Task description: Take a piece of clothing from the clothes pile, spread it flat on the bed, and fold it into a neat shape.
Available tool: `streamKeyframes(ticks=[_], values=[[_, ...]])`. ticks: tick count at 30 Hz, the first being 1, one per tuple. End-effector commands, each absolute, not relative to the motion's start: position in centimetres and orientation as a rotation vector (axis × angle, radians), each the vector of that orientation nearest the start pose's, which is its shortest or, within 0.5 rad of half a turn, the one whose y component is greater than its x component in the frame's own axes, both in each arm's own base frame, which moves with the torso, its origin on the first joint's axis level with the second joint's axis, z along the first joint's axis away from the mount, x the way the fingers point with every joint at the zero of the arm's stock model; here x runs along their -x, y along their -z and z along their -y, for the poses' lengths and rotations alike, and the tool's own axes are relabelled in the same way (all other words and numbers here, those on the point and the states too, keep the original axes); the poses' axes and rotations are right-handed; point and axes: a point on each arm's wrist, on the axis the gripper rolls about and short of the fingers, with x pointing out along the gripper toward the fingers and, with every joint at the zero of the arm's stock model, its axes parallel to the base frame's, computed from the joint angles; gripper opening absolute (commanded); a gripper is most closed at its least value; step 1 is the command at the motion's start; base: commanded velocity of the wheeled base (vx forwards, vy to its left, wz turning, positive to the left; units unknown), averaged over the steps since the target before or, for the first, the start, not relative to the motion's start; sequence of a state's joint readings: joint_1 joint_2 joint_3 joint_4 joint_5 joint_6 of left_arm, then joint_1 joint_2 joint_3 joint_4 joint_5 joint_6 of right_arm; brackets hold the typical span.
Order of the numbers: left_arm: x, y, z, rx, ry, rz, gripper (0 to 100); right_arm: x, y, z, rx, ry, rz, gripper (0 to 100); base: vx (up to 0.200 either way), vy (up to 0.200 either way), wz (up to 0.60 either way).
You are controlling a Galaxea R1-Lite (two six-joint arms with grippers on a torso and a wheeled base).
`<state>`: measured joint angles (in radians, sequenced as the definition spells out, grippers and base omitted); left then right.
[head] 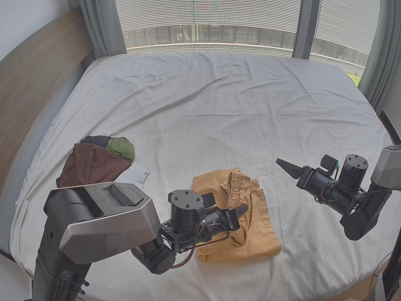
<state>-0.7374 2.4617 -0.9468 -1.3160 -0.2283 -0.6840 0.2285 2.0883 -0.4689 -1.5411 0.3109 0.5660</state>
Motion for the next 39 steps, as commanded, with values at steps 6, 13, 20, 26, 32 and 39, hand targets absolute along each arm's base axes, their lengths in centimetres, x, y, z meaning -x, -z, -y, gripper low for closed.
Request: streamKeyframes(ticks=[6, 13, 20, 26, 32, 39], values=[[-30.7, 0.9, 28.5, 0.571, 0.843, -0.535, 100, -30.6, -7.4, -7.9, -0.555, -0.504, -0.232, 100, 0.0, 0.0, 0.0], [-30.8, 0.8, 28.4, 0.572, 0.814, -0.513, 100, -30.6, -7.3, -7.9, -0.555, -0.502, -0.236, 100, 0.0, 0.0, 0.0], [-30.6, 0.6, 27.0, 0.57, 0.751, -0.484, 100, -30.5, -7.0, -8.1, -0.555, -0.508, -0.251, 100, 0.0, 0.0, 0.0], [-30.2, -0.8, 24.1, 0.58, 0.712, -0.453, 100, -29.8, -6.6, -8.9, -0.551, -0.529, -0.283, 100, 0.0, 0.0, 0.0], [-29.6, -2.9, 19.5, 0.547, 0.655, -0.404, 100, -28.4, -6.0, -10.4, -0.541, -0.576, -0.341, 100, 0.0, 0.0, 0.0], [-29.4, -3.5, 13.6, 0.466, 0.567, -0.35, 100, -27.0, -5.3, -11.5, -0.527, -0.611, -0.401, 100, 0.0, 0.0, 0.0]])
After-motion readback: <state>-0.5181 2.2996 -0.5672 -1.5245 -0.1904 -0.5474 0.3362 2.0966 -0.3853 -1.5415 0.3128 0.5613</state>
